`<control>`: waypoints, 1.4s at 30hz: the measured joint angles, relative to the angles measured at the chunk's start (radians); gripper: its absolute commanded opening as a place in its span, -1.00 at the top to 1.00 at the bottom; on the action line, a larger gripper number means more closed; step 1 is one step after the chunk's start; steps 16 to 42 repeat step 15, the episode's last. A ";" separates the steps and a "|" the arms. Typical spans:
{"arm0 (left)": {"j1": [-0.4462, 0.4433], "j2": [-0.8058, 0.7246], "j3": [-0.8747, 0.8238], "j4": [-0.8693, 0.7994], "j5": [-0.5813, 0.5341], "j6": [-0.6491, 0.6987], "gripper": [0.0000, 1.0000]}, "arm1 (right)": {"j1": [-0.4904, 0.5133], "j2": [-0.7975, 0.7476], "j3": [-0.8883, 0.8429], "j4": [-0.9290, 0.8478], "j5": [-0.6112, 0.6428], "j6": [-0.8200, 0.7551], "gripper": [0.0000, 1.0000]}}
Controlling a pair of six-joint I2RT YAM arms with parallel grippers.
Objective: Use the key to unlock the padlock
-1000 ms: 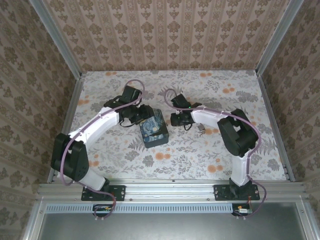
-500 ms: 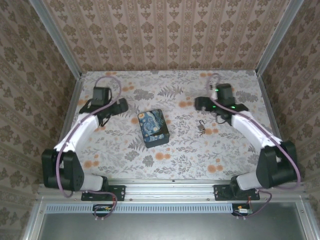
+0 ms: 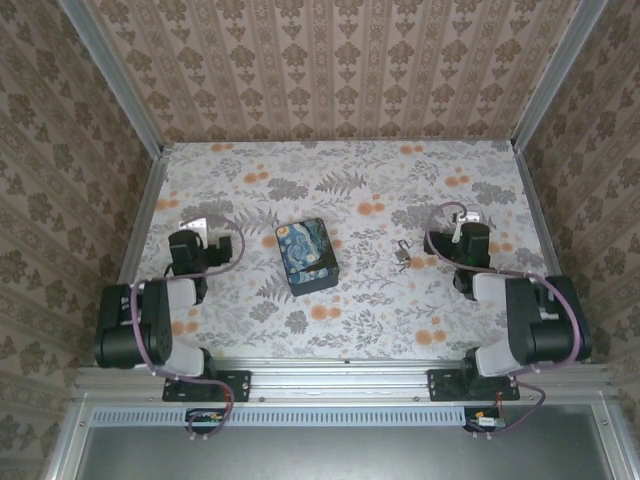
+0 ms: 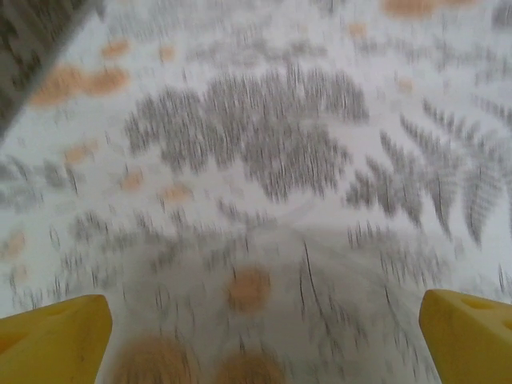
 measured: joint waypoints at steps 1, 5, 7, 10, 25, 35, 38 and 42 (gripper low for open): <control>-0.002 0.026 0.000 0.035 0.010 0.000 -1.00 | 0.007 0.021 -0.017 0.056 0.000 -0.010 -1.00; -0.035 0.053 -0.004 0.098 -0.008 0.005 -0.99 | 0.019 0.028 -0.061 0.167 0.000 -0.029 -1.00; -0.061 0.053 -0.001 0.119 -0.029 0.011 -1.00 | 0.019 0.028 -0.047 0.175 0.004 -0.029 -1.00; -0.076 0.053 -0.001 0.135 -0.041 0.020 -1.00 | 0.019 0.028 -0.026 0.187 0.006 -0.029 -1.00; -0.070 0.053 0.003 0.137 -0.024 0.032 -1.00 | 0.019 0.028 -0.021 0.195 0.008 -0.029 -1.00; -0.070 0.053 0.003 0.137 -0.024 0.032 -1.00 | 0.019 0.028 -0.021 0.195 0.008 -0.029 -1.00; -0.070 0.053 0.003 0.137 -0.024 0.032 -1.00 | 0.019 0.028 -0.021 0.195 0.008 -0.029 -1.00; -0.070 0.053 0.003 0.137 -0.024 0.032 -1.00 | 0.019 0.028 -0.021 0.195 0.008 -0.029 -1.00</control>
